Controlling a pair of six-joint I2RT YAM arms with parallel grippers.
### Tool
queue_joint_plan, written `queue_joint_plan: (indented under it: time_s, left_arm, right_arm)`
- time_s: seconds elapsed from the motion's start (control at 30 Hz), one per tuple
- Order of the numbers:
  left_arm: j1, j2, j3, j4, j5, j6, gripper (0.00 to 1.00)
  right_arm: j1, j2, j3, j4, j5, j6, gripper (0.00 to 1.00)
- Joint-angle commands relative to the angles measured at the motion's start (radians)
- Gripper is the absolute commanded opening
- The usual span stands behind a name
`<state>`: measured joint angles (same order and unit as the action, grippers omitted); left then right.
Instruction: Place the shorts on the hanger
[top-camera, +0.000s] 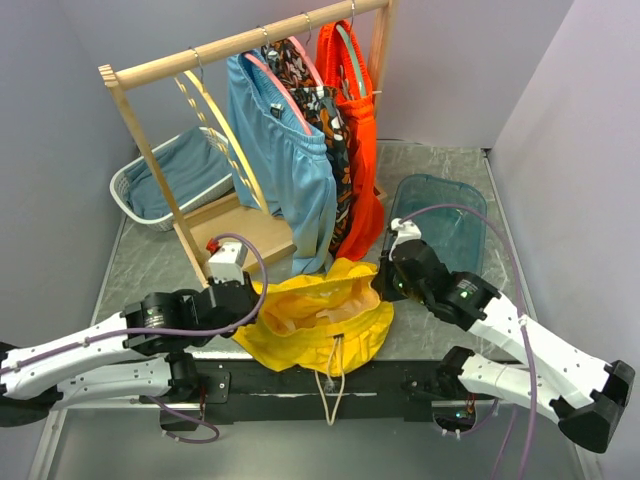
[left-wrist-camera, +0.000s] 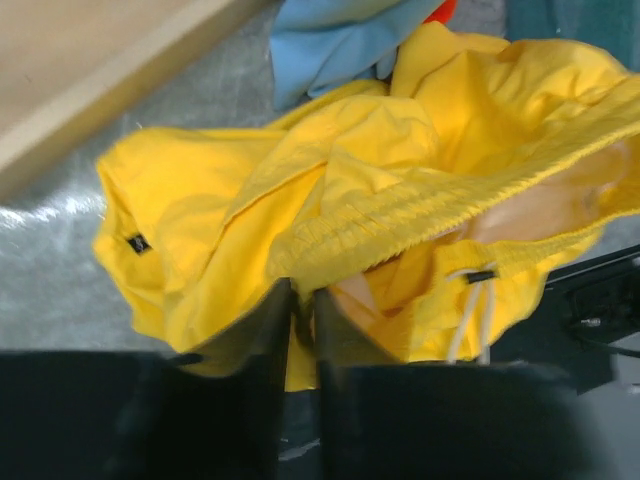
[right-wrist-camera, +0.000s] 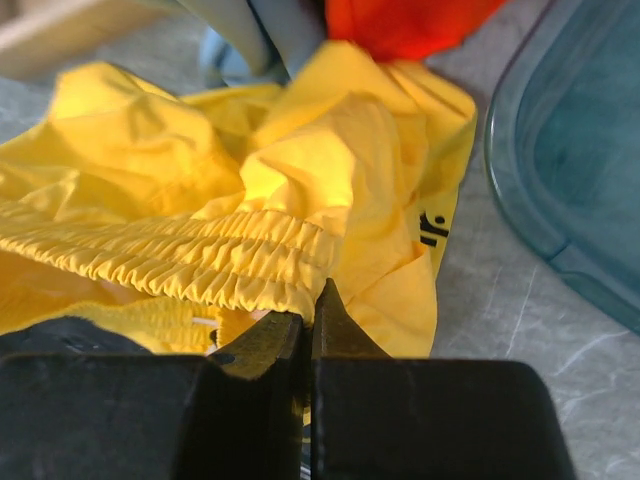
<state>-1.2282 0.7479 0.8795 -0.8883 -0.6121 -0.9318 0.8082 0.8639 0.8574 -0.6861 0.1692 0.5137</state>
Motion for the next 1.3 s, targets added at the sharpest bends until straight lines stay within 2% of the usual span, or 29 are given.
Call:
queue_joint_plan:
  time_s: [0.0,0.07,0.17,0.37,0.47,0.6,0.67,0.73,0.9,1.07,1.27]
  left_arm:
    - [0.007,-0.033,0.042,0.058,0.015,-0.047,0.30]
    - [0.007,-0.061,0.090,0.028,0.026,-0.029,0.49]
    - [0.007,-0.085,0.208,0.015,0.038,0.028,0.59]
    - [0.007,0.007,0.524,-0.034,-0.109,0.090,0.61]
    - [0.007,0.082,0.685,-0.020,-0.254,0.138,0.61]
    - [0.009,0.206,0.798,0.104,-0.345,0.247,0.65]
    - [0.028,0.258,0.881,0.109,-0.357,0.284,0.67]
    - [0.068,0.327,0.926,0.123,-0.303,0.306,0.68]
    - [0.295,0.444,1.024,0.112,-0.114,0.307,0.67]
    - [0.505,0.469,1.004,0.176,0.111,0.292,0.65]
    - [0.651,0.485,0.931,0.278,0.296,0.272,0.59]
  right_arm:
    - [-0.014,0.000,-0.041,0.132,0.018,0.045,0.00]
    - [-0.017,0.009,-0.047,0.135,0.030,0.043,0.00]
    - [-0.018,0.014,-0.060,0.155,0.026,0.043,0.00]
    - [-0.020,0.029,-0.063,0.175,0.003,0.039,0.00]
    - [-0.020,0.032,-0.066,0.186,-0.007,0.040,0.00]
    - [-0.020,0.037,-0.066,0.194,-0.022,0.042,0.00]
    - [-0.021,0.035,-0.064,0.189,-0.020,0.043,0.00]
    - [-0.020,0.029,-0.066,0.191,-0.020,0.043,0.00]
    - [-0.020,0.020,-0.064,0.192,-0.033,0.043,0.00]
    - [-0.021,0.004,-0.058,0.188,-0.036,0.039,0.00]
    - [-0.020,-0.002,-0.050,0.180,-0.036,0.032,0.00]
